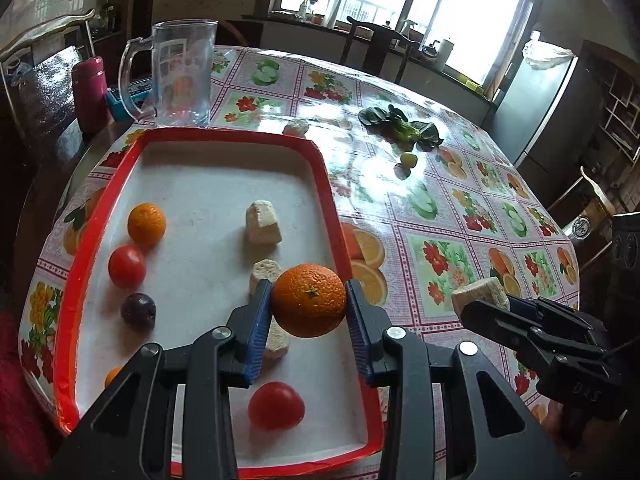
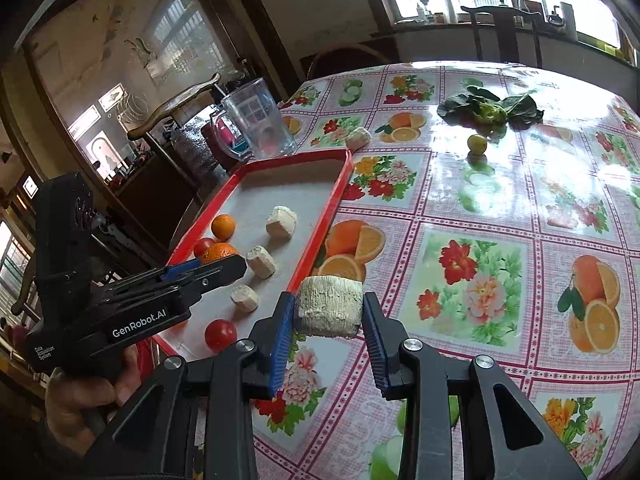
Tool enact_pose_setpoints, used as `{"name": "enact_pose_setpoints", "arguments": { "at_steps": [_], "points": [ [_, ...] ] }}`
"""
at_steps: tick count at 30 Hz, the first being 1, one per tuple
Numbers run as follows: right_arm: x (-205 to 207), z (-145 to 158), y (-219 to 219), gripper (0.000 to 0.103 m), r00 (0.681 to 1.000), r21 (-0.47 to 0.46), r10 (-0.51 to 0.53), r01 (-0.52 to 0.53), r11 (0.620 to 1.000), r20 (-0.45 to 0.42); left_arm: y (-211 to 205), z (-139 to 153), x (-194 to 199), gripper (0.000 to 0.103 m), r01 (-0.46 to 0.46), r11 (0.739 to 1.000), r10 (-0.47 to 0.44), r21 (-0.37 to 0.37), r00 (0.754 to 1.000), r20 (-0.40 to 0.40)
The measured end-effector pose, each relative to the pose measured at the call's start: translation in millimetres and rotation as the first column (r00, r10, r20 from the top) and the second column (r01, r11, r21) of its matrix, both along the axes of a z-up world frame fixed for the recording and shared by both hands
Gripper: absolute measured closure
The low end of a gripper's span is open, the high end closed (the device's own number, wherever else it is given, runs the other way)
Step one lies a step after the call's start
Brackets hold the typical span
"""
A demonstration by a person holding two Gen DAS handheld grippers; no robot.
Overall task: Organize fruits
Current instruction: 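Carry the beige piece and orange into the tray and open both tools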
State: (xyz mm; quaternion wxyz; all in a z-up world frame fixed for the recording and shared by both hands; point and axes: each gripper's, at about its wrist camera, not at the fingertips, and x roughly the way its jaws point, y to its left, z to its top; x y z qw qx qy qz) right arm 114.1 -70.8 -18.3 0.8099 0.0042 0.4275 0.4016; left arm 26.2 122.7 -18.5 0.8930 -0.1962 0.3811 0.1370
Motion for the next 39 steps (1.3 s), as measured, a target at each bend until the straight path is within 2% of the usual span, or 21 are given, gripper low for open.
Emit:
{"name": "enact_pose_setpoints", "arguments": {
  "at_steps": [16,28,39],
  "points": [
    [-26.5,-5.9,43.1,0.069,0.996,-0.032,0.088,-0.088,0.996,-0.002,31.3,-12.0,-43.0,0.069,-0.076,0.996,0.076,-0.041,0.997,-0.001],
    [-25.6,-9.7,69.5,0.069,0.992,-0.053,0.127,-0.127,0.990,0.002,48.9,-14.1,-68.0,0.069,-0.116,0.993,0.116,-0.035,0.993,-0.008],
    [-22.4,-21.1,96.9,0.069,0.986,-0.090,0.166,-0.165,0.982,-0.003,62.5,-13.9,-69.9,0.069,-0.134,0.991,0.134,-0.031,0.991,-0.001]
  ]
}}
